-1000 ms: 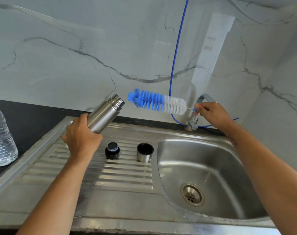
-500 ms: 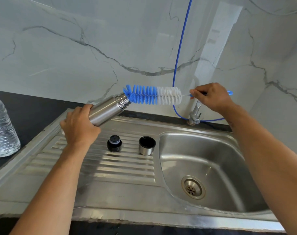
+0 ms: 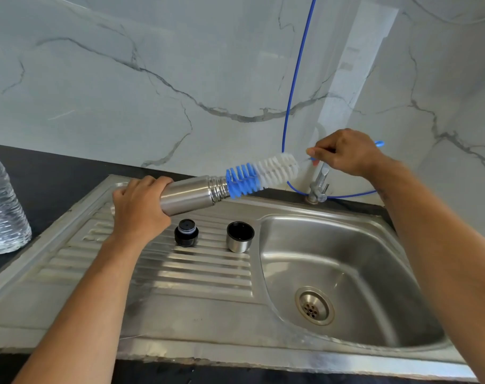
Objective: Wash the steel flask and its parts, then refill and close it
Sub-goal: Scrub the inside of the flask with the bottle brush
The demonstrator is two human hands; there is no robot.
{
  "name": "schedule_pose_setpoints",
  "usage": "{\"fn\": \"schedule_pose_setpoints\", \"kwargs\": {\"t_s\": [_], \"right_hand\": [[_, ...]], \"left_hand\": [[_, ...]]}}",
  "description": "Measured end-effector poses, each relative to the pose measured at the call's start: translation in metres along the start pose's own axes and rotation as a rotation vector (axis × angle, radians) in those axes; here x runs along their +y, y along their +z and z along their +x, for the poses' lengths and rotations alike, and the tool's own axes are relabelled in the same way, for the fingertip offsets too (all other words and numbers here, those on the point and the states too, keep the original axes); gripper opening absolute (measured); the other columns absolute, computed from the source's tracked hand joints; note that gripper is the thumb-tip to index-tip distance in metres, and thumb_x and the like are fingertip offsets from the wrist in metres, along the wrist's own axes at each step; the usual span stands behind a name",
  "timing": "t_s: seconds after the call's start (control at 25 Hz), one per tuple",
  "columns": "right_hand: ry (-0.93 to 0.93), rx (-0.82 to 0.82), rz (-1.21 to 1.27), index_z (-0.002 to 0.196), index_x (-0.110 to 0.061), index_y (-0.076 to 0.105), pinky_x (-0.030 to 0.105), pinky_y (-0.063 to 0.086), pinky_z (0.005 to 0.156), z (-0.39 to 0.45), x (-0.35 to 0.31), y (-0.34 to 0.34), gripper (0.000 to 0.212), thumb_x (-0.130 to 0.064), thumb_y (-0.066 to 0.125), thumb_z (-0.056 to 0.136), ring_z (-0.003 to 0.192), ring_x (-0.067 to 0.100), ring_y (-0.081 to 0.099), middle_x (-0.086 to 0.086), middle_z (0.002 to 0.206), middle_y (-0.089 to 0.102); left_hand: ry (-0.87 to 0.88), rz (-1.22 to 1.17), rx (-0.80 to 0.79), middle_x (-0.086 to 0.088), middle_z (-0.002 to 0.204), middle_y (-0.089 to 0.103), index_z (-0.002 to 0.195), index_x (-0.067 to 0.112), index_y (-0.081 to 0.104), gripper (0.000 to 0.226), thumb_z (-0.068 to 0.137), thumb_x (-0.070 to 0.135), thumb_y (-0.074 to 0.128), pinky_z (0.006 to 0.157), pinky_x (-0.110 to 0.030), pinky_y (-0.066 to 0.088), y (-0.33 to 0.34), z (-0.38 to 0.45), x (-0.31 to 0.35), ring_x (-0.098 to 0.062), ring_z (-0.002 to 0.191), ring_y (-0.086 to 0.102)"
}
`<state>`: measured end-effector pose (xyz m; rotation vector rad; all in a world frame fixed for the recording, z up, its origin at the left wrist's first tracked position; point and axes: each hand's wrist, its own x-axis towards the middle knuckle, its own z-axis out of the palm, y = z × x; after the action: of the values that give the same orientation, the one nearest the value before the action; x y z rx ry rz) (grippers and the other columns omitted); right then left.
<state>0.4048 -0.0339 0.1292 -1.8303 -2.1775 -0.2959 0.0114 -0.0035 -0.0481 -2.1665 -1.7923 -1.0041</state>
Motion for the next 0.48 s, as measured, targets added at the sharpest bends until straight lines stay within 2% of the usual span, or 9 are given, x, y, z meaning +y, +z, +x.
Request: {"fn": "schedule_pose_setpoints", "kwargs": {"t_s": [0.08, 0.16, 0.24, 0.28, 0.36, 0.48], "right_hand": [[0.019, -0.109, 0.087, 0.080, -0.022, 0.078, 0.036, 0.051, 0.072, 0.003, -0.003, 0.006, 0.043, -0.050, 0.053, 0.102, 0.066, 0.024, 0.059, -0.003, 0.067, 0.068], [0.005, -0.143, 0.114, 0.080, -0.026, 0.076, 0.039, 0.050, 0.076, 0.003, -0.005, 0.010, 0.042, -0.059, 0.055, 0.097, 0.068, 0.019, 0.059, -0.013, 0.066, 0.066], [-0.077, -0.072, 0.093, 0.092, -0.028, 0.074, 0.032, 0.048, 0.072, -0.002, -0.008, 0.010, 0.043, -0.068, 0.059, 0.086, 0.074, 0.011, 0.059, -0.016, 0.075, 0.064], [-0.126, 0.003, 0.065, 0.098, -0.026, 0.075, 0.029, 0.048, 0.071, -0.004, -0.010, 0.010, 0.046, -0.067, 0.058, 0.084, 0.077, 0.012, 0.061, -0.012, 0.081, 0.068], [-0.189, 0.109, -0.018, 0.105, -0.022, 0.077, 0.033, 0.052, 0.074, -0.005, -0.009, 0.011, 0.046, -0.060, 0.057, 0.088, 0.084, 0.018, 0.066, -0.004, 0.093, 0.075], [-0.096, -0.003, -0.010, 0.100, -0.034, 0.077, 0.044, 0.055, 0.087, 0.000, -0.005, 0.012, 0.035, -0.060, 0.053, 0.093, 0.091, 0.020, 0.067, -0.003, 0.098, 0.077]], "left_hand": [[-0.063, -0.051, -0.001, 0.001, 0.103, 0.062, 0.128, 0.025, 0.060, 0.077, 0.058, 0.011, 0.088, 0.080, -0.043, 0.032, -0.003, 0.002, -0.003, -0.030, 0.102, 0.056], [-0.081, -0.043, 0.005, 0.001, 0.103, 0.062, 0.128, 0.026, 0.058, 0.079, 0.057, 0.014, 0.089, 0.082, -0.044, 0.036, -0.006, 0.005, -0.009, -0.031, 0.103, 0.056], [-0.093, -0.048, -0.012, 0.002, 0.102, 0.061, 0.129, 0.027, 0.058, 0.079, 0.058, 0.017, 0.089, 0.082, -0.043, 0.036, -0.007, 0.007, -0.012, -0.030, 0.103, 0.056], [-0.095, -0.058, -0.023, 0.003, 0.102, 0.060, 0.129, 0.027, 0.057, 0.078, 0.058, 0.017, 0.089, 0.081, -0.042, 0.035, -0.007, 0.007, -0.011, -0.029, 0.102, 0.056], [-0.077, -0.066, -0.027, 0.005, 0.100, 0.059, 0.128, 0.027, 0.058, 0.077, 0.058, 0.016, 0.088, 0.080, -0.041, 0.035, -0.007, 0.006, -0.009, -0.028, 0.100, 0.056], [-0.023, -0.058, 0.007, 0.004, 0.101, 0.061, 0.127, 0.027, 0.060, 0.078, 0.055, 0.012, 0.087, 0.081, -0.043, 0.037, -0.010, 0.006, -0.011, -0.029, 0.098, 0.057]]}}
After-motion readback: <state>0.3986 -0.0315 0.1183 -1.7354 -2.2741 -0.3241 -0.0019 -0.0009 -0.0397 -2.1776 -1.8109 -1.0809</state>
